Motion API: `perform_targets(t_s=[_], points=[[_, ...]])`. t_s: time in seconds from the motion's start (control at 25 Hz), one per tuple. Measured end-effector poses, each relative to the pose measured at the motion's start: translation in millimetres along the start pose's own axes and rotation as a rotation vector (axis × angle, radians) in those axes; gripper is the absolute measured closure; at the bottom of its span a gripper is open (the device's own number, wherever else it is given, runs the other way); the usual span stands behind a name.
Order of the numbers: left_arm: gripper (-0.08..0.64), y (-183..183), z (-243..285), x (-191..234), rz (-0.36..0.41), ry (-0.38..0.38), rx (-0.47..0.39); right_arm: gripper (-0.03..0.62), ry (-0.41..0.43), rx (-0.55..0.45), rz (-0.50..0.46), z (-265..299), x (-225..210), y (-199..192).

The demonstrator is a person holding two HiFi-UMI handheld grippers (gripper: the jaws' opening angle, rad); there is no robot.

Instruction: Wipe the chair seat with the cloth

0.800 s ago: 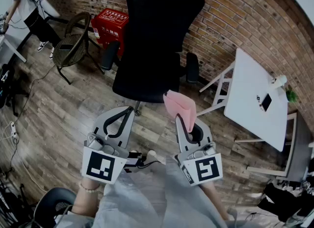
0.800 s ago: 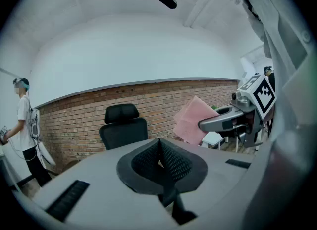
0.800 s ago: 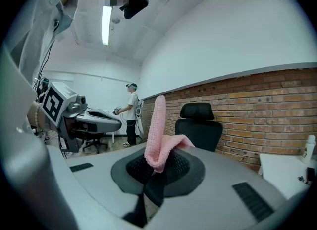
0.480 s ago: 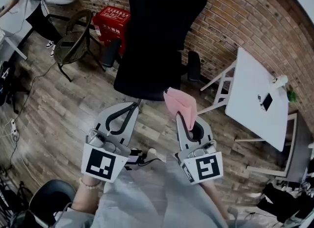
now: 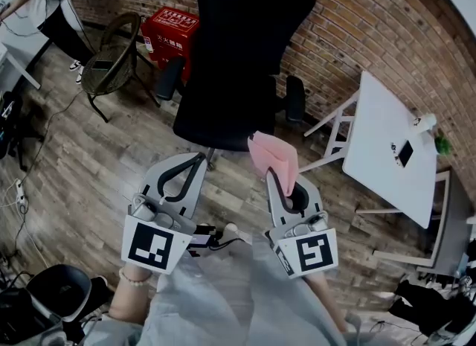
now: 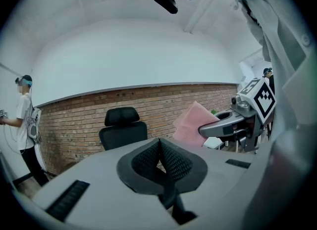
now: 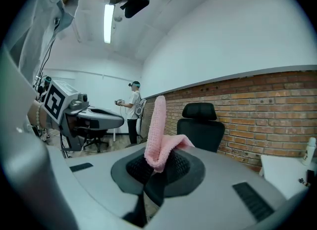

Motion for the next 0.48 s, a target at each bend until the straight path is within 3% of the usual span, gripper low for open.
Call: perform_targets(t_s=[0.24, 0.48], points=[[0.541, -5.4, -5.6, 15.2, -0.037, 0.017, 0.008, 0.538, -0.018, -0.002, -0.015, 5.3, 8.6, 7.1], [0.541, -9.2, -17.8, 21.2, -0.019, 0.008, -0.006, 0.538, -0.04, -0.019, -0.032, 10.2, 20.5, 12.2]])
Point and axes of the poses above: the fingertips, and each gripper's own axes: z forward along the fingers, x to its left, y out of its top, the point moved 1 cm from there along -z, backward along the fingers, and after that the axes turned 9 degrees about x, right-handed, at the moved point
